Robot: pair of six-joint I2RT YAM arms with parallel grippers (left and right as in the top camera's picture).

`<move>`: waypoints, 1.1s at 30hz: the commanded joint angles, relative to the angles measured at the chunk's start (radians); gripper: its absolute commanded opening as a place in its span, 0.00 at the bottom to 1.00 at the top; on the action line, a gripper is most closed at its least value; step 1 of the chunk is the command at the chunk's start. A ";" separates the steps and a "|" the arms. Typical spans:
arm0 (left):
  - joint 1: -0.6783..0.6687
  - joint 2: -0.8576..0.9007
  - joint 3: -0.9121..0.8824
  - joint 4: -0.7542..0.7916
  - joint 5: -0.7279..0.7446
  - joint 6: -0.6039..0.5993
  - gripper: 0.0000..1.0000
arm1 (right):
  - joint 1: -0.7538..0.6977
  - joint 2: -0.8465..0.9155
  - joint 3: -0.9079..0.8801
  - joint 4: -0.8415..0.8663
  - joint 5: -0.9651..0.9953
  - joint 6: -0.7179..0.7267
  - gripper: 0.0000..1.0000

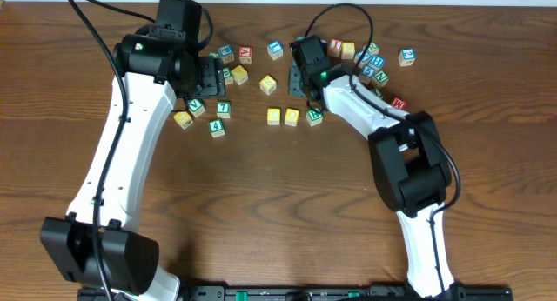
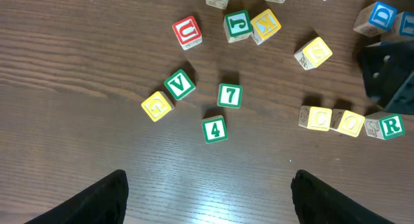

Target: Spell out CORL

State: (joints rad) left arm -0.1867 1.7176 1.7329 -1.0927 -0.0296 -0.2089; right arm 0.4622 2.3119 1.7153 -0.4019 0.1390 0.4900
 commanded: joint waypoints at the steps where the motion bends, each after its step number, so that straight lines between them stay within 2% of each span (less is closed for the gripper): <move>1: 0.000 0.002 -0.011 -0.002 -0.008 0.006 0.80 | -0.004 -0.002 0.005 0.008 0.013 0.015 0.47; 7: 0.000 0.002 -0.011 -0.002 -0.008 0.006 0.80 | -0.004 0.024 0.005 0.034 0.016 0.014 0.46; 19: 0.000 0.002 -0.011 -0.002 -0.008 0.006 0.80 | -0.005 0.024 0.005 0.036 0.016 0.014 0.30; 33: 0.000 0.002 -0.011 -0.002 -0.008 0.006 0.80 | -0.006 -0.028 0.005 0.024 0.016 0.000 0.26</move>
State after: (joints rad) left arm -0.1867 1.7176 1.7332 -1.0927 -0.0296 -0.2089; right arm 0.4622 2.3131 1.7153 -0.3725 0.1398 0.4934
